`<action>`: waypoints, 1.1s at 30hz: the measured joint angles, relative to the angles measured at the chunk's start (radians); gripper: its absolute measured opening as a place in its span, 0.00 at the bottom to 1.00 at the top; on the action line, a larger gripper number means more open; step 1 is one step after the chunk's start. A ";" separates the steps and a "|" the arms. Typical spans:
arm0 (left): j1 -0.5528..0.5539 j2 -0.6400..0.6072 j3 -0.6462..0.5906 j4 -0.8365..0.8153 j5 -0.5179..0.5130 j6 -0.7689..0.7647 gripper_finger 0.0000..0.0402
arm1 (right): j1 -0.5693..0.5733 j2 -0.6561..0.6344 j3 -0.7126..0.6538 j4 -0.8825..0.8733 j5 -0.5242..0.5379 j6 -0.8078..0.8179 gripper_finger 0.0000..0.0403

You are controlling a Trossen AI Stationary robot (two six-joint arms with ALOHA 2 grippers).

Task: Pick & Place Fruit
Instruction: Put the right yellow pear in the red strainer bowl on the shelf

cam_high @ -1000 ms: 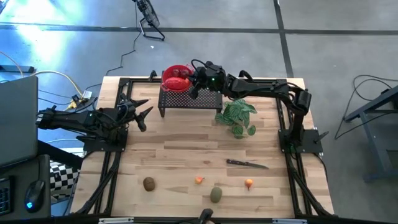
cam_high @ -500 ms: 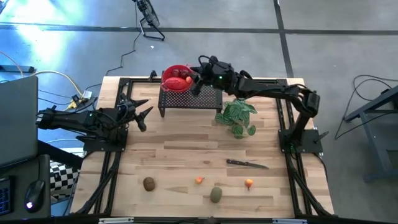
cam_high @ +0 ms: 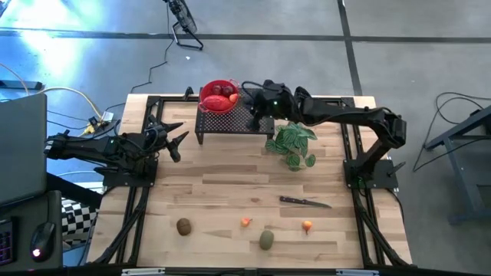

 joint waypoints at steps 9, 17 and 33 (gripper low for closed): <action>0.000 0.000 0.000 0.000 0.000 0.000 0.44 | 0.070 0.000 0.000 -0.195 0.000 0.125 0.01; 0.000 0.000 0.000 -0.001 0.000 0.000 0.44 | 0.197 0.000 -0.001 -0.332 0.030 0.284 0.01; 0.000 0.000 0.000 -0.064 0.049 -0.004 0.44 | 0.453 0.000 -0.001 -0.418 0.084 0.587 0.01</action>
